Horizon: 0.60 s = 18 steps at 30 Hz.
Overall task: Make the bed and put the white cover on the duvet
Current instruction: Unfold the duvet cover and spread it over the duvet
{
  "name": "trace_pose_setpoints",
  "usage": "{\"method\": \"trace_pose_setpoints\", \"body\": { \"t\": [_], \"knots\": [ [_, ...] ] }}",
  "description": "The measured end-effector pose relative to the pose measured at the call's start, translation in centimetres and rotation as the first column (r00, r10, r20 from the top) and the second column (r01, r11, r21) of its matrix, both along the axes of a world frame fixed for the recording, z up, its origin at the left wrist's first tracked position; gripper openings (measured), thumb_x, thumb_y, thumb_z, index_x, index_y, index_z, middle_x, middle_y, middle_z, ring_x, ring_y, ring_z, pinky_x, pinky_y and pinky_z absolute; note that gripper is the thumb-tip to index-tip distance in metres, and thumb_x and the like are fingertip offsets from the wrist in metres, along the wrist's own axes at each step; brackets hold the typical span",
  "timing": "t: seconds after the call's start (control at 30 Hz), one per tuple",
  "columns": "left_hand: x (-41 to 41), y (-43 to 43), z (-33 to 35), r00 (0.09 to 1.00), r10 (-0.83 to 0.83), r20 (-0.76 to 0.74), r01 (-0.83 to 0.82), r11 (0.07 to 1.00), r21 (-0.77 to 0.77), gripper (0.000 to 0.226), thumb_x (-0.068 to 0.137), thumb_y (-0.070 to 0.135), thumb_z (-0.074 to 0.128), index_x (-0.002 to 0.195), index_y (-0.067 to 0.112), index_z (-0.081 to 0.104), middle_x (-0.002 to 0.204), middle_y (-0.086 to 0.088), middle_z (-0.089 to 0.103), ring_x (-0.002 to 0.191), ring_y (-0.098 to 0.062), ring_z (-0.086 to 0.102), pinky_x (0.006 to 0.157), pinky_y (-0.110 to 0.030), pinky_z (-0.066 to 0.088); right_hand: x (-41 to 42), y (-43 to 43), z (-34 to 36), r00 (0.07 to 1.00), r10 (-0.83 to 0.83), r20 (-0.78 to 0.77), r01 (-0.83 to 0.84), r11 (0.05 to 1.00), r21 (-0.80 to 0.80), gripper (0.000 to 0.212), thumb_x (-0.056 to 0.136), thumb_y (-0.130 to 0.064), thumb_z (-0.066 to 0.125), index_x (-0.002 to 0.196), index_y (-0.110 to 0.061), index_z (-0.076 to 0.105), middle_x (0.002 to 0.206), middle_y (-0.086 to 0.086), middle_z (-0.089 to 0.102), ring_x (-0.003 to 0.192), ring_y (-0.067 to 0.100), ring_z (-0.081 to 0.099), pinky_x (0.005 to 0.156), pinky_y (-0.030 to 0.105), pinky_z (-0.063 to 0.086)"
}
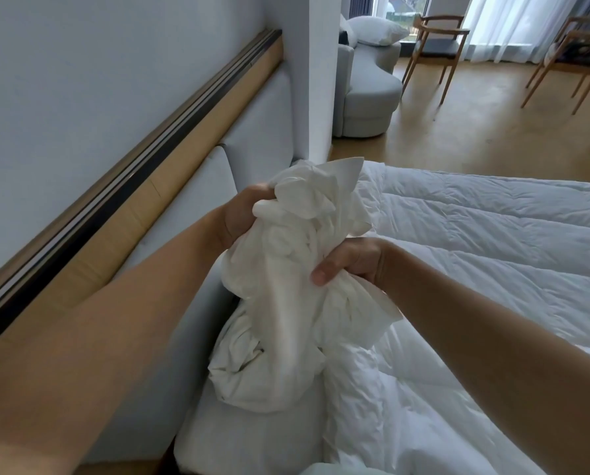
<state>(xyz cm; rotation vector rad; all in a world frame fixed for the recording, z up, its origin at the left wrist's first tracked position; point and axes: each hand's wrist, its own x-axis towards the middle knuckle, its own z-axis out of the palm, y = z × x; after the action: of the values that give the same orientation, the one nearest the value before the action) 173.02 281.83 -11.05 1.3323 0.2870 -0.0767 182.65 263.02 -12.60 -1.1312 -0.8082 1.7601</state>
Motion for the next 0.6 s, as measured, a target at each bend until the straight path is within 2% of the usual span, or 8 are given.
{"method": "trace_pose_setpoints", "body": {
  "t": [0.07, 0.17, 0.2, 0.27, 0.4, 0.47, 0.53, 0.6],
  "knots": [
    [-0.2, 0.2, 0.1, 1.000, -0.021, -0.009, 0.021, 1.000, 0.001, 0.040, 0.086, 0.015, 0.044, 0.061, 0.020, 0.076, 0.062, 0.003, 0.066, 0.056, -0.010, 0.064, 0.055, -0.021, 0.053, 0.4, -0.1, 0.6, 0.995, -0.003, 0.097, 0.004, 1.000, -0.007, 0.035, 0.070, 0.004, 0.067, 0.101, -0.009, 0.075, 0.097, 0.012, 0.076, 0.087, 0.029, 0.074, 0.079, 0.049, 0.062],
    [-0.8, 0.9, 0.9, 0.997, -0.052, -0.057, 0.053, 0.998, 0.014, 0.024, 0.076, 0.026, 0.063, 0.091, 0.017, 0.080, 0.091, -0.008, 0.074, 0.083, -0.023, 0.071, 0.079, -0.037, 0.059, 1.5, 0.1, 0.9, 0.994, -0.065, 0.084, 0.060, 0.996, 0.065, 0.035, 0.068, 0.007, 0.069, 0.097, -0.012, 0.079, 0.102, 0.013, 0.075, 0.092, 0.032, 0.073, 0.079, 0.047, 0.061],
    [-1.0, 1.2, 0.9, 0.993, -0.050, -0.110, 0.054, 0.998, 0.033, 0.035, 0.071, 0.032, 0.068, 0.100, 0.015, 0.078, 0.099, -0.011, 0.073, 0.091, -0.028, 0.069, 0.087, -0.044, 0.055, 1.9, 0.2, 0.9, 0.993, -0.087, 0.074, 0.080, 0.993, 0.088, 0.038, 0.066, 0.004, 0.072, 0.100, -0.012, 0.077, 0.104, 0.014, 0.073, 0.095, 0.033, 0.072, 0.081, 0.048, 0.060],
    [-1.5, 1.4, 0.8, 0.973, -0.073, -0.217, 0.085, 0.995, 0.045, 0.052, 0.061, 0.034, 0.074, 0.108, 0.012, 0.073, 0.106, -0.016, 0.071, 0.095, -0.033, 0.068, 0.095, -0.049, 0.050, 2.7, 0.2, 0.6, 0.988, -0.130, 0.083, 0.118, 0.985, 0.128, 0.042, 0.062, -0.005, 0.075, 0.103, -0.015, 0.076, 0.105, 0.013, 0.072, 0.095, 0.032, 0.070, 0.083, 0.046, 0.059],
    [-2.4, 0.2, 0.4, 0.915, -0.224, -0.335, 0.249, 0.968, 0.031, 0.066, 0.056, 0.020, 0.078, 0.120, 0.009, 0.068, 0.119, -0.022, 0.068, 0.105, -0.040, 0.067, 0.090, -0.050, 0.056, 3.4, 0.0, -0.1, 0.974, -0.215, 0.067, 0.199, 0.962, 0.185, 0.038, 0.051, -0.015, 0.071, 0.088, -0.019, 0.081, 0.089, 0.006, 0.074, 0.079, 0.021, 0.072, 0.072, 0.035, 0.060],
    [-2.9, -0.6, -0.2, 0.912, -0.273, -0.305, 0.281, 0.960, -0.019, 0.061, 0.058, 0.013, 0.076, 0.118, 0.010, 0.069, 0.119, -0.020, 0.069, 0.105, -0.039, 0.068, 0.084, -0.048, 0.060, 3.6, 0.1, -0.4, 0.973, -0.231, 0.025, 0.223, 0.957, 0.187, 0.038, 0.051, -0.015, 0.067, 0.087, -0.016, 0.081, 0.087, 0.007, 0.075, 0.078, 0.021, 0.073, 0.073, 0.033, 0.061],
    [-3.2, -0.9, -0.9, 0.921, -0.296, -0.251, 0.289, 0.955, -0.065, 0.056, 0.059, 0.009, 0.074, 0.115, 0.011, 0.073, 0.118, -0.019, 0.069, 0.105, -0.040, 0.067, 0.084, -0.050, 0.060, 3.9, 0.3, -0.6, 0.974, -0.227, 0.022, 0.219, 0.956, 0.195, 0.039, 0.052, -0.015, 0.065, 0.088, -0.015, 0.081, 0.090, 0.008, 0.075, 0.081, 0.022, 0.073, 0.077, 0.032, 0.060],
    [-3.4, -0.9, -1.7, 0.932, -0.282, -0.229, 0.266, 0.959, -0.098, 0.062, 0.053, 0.008, 0.082, 0.115, 0.009, 0.073, 0.118, -0.021, 0.066, 0.106, -0.041, 0.065, 0.088, -0.053, 0.058, 4.0, 0.4, -0.5, 0.973, -0.227, 0.035, 0.219, 0.963, 0.160, 0.039, 0.052, -0.014, 0.065, 0.087, -0.014, 0.081, 0.088, 0.009, 0.075, 0.079, 0.022, 0.073, 0.074, 0.033, 0.061]
  ]
}}
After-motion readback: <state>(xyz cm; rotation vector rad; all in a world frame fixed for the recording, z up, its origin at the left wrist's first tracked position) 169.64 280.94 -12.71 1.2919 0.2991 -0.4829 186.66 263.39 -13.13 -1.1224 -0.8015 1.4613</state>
